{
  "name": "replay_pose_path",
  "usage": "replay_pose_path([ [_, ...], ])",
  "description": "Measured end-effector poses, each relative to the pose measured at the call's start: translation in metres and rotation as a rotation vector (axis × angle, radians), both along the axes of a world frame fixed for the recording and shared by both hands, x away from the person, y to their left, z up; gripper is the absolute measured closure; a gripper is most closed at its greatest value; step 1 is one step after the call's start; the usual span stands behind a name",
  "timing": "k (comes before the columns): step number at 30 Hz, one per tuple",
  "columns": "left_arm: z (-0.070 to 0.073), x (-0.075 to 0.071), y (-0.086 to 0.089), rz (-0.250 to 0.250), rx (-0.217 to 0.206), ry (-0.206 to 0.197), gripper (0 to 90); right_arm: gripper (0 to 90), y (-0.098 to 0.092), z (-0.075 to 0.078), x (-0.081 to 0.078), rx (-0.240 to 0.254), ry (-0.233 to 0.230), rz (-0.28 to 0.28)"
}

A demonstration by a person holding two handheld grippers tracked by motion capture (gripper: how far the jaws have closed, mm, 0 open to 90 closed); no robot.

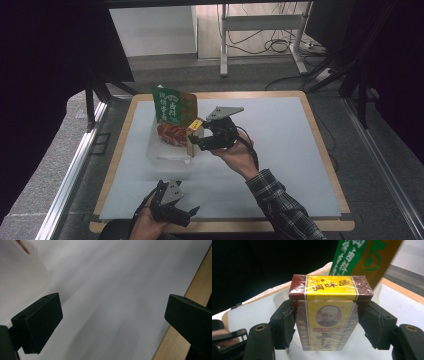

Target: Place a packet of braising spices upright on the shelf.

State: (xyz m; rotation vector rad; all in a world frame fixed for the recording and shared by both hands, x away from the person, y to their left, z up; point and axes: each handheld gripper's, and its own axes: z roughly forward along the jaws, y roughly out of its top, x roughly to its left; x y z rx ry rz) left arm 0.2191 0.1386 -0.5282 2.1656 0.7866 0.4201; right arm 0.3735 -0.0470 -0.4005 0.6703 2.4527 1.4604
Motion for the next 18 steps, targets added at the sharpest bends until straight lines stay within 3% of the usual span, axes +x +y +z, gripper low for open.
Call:
replay_pose_path([
  [18,0.001,0.000,0.001,0.000,-0.007,-0.002,1.2,31.8,0.054,-0.019,-0.001,-0.021,0.000,0.062],
])
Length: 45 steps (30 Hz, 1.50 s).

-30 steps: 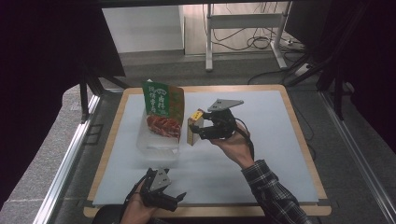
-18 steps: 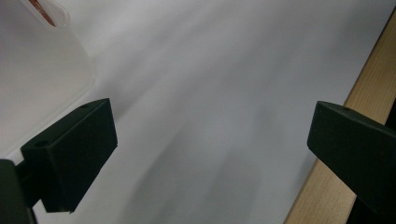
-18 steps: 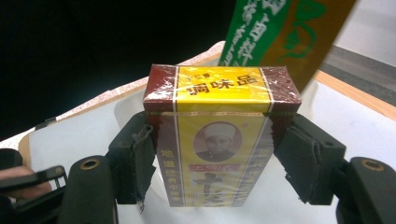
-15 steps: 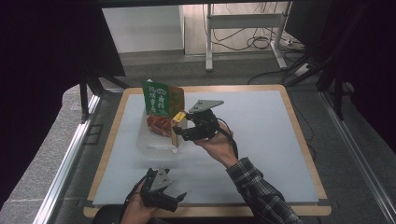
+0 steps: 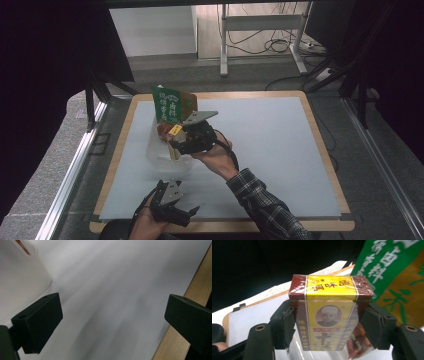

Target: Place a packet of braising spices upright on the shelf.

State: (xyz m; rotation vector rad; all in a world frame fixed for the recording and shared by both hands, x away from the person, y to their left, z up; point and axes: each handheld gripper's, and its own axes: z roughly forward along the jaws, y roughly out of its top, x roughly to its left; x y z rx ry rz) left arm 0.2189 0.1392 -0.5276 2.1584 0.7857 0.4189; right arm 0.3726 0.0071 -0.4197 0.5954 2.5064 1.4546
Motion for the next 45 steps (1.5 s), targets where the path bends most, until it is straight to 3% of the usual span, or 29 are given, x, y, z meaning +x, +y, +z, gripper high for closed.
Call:
replay_pose_path([
  [16,0.000,0.000,-0.001,-0.003,0.006,-0.002,1.2,32.0,0.013,0.000,-0.010,-0.051,-0.056,0.011],
  [34,0.000,0.000,-0.001,-0.004,0.008,-0.002,1.2,32.5,0.019,0.000,-0.012,-0.077,-0.070,0.026],
  [45,0.000,0.001,0.000,-0.003,-0.003,-0.001,1.2,32.1,0.021,0.005,-0.021,-0.104,-0.031,-0.073],
])
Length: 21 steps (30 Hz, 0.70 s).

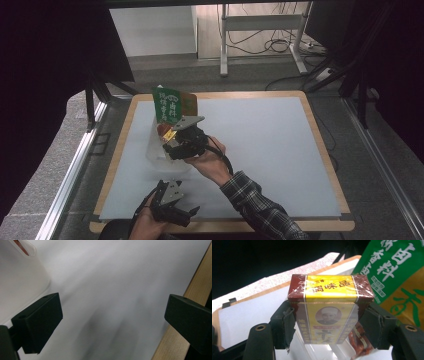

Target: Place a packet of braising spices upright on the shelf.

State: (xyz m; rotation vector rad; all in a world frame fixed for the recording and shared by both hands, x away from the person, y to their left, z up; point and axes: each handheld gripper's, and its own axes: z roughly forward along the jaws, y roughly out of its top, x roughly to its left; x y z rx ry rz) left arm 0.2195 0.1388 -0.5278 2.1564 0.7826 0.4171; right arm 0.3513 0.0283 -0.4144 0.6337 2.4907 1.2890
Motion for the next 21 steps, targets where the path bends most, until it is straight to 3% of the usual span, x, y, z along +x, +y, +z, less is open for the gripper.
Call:
replay_pose_path([
  [8,0.001,-0.001,-0.001,-0.008,0.006,-0.003,1.2,32.1,-0.002,0.003,-0.009,-0.050,-0.008,-0.059],
  [14,0.001,0.000,0.000,-0.005,-0.001,-0.006,1.2,32.1,-0.009,0.002,-0.009,-0.032,0.019,-0.091],
  [17,0.002,-0.001,-0.001,-0.004,-0.003,-0.006,1.2,32.1,-0.007,0.002,-0.011,-0.042,0.012,-0.103],
  [21,0.002,0.000,0.000,-0.006,-0.005,-0.006,1.2,32.1,-0.014,0.005,-0.009,-0.029,0.044,-0.129],
])
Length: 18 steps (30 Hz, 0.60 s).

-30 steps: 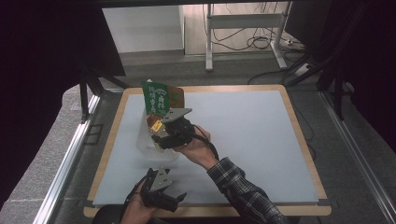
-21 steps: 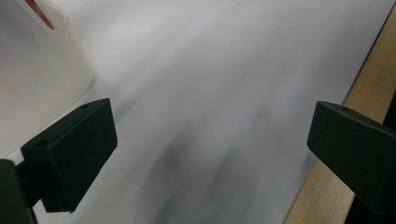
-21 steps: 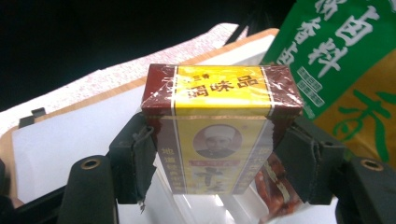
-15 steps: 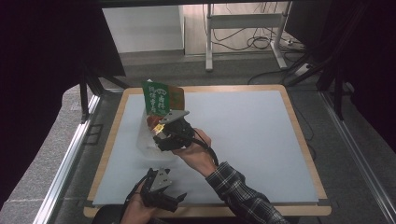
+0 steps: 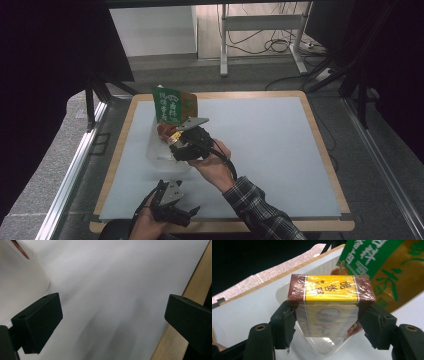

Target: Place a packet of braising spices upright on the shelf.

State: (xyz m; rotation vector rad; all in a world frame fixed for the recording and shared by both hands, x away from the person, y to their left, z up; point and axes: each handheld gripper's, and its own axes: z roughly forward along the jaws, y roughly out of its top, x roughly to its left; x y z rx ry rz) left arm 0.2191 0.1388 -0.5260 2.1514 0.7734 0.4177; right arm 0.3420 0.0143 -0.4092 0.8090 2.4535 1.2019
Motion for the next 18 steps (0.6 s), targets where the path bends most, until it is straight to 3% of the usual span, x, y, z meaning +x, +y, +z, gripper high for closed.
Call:
replay_pose_path([
  [7,0.000,0.000,0.000,-0.001,-0.001,0.000,1.2,32.1,-0.009,-0.003,-0.001,0.003,0.016,-0.034],
  [18,0.001,0.000,0.000,-0.005,-0.001,-0.001,1.2,32.0,0.009,-0.030,0.006,0.000,0.038,-0.032],
])
